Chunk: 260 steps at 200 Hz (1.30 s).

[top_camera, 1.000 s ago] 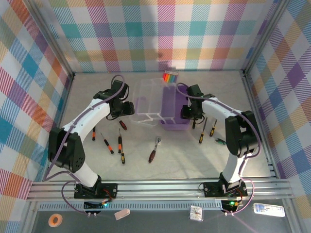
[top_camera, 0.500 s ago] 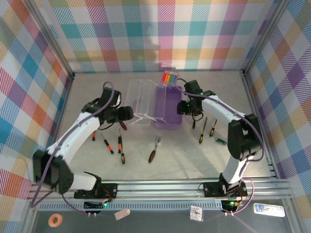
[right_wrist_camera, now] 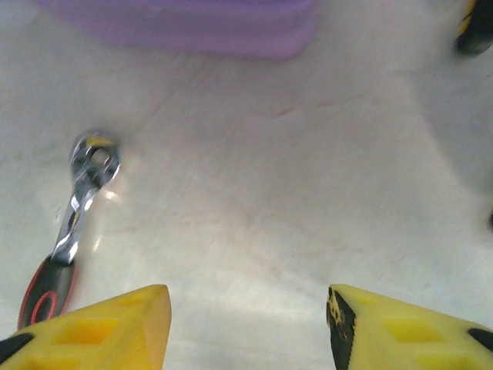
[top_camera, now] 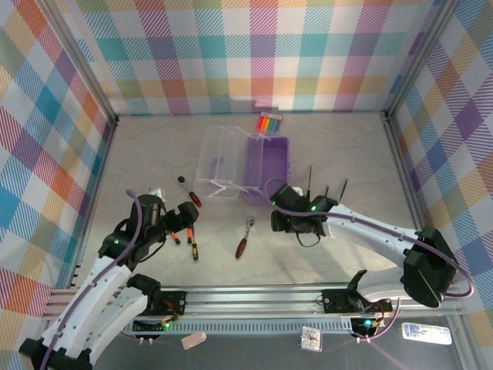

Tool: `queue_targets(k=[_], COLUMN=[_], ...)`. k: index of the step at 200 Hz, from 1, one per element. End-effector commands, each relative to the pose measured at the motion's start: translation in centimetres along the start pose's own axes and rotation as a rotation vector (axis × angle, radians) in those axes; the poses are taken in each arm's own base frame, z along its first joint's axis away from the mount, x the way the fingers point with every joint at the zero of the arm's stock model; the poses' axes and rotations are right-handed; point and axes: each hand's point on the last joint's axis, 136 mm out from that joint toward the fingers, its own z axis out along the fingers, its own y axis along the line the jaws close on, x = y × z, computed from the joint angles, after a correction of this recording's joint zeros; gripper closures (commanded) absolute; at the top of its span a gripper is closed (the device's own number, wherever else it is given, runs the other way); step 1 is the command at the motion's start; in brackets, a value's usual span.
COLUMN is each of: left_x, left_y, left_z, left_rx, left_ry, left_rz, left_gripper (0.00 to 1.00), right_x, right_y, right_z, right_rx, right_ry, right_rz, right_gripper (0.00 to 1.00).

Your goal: Pack the tool kit

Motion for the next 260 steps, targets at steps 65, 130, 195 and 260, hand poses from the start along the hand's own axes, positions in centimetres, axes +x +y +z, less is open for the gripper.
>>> queue_targets(k=[65, 130, 195, 260], left_x=[2.6, 2.8, 2.7, 2.2], left_y=[1.7, 2.1, 1.8, 1.6], left_z=[0.1, -1.2, -1.7, -2.5], left_rx=[-0.007, 0.000, 0.011, 0.010], left_ry=[0.046, 0.021, 0.024, -0.001], left_rz=[-0.107, -0.115, -0.124, -0.108], left_gripper=[0.06, 0.06, 0.06, 0.05], right_x=[1.0, 3.0, 2.8, 4.3], right_y=[10.5, 10.2, 8.2, 2.0], right_z=[4.0, 8.3, 10.9, 10.0], right_rx=[0.031, 0.069, 0.175, 0.195], right_ry=[0.043, 0.086, 0.085, 0.114], right_rz=[-0.023, 0.017, -0.010, -0.112], right_gripper=[0.42, 0.44, 0.53, 0.61])
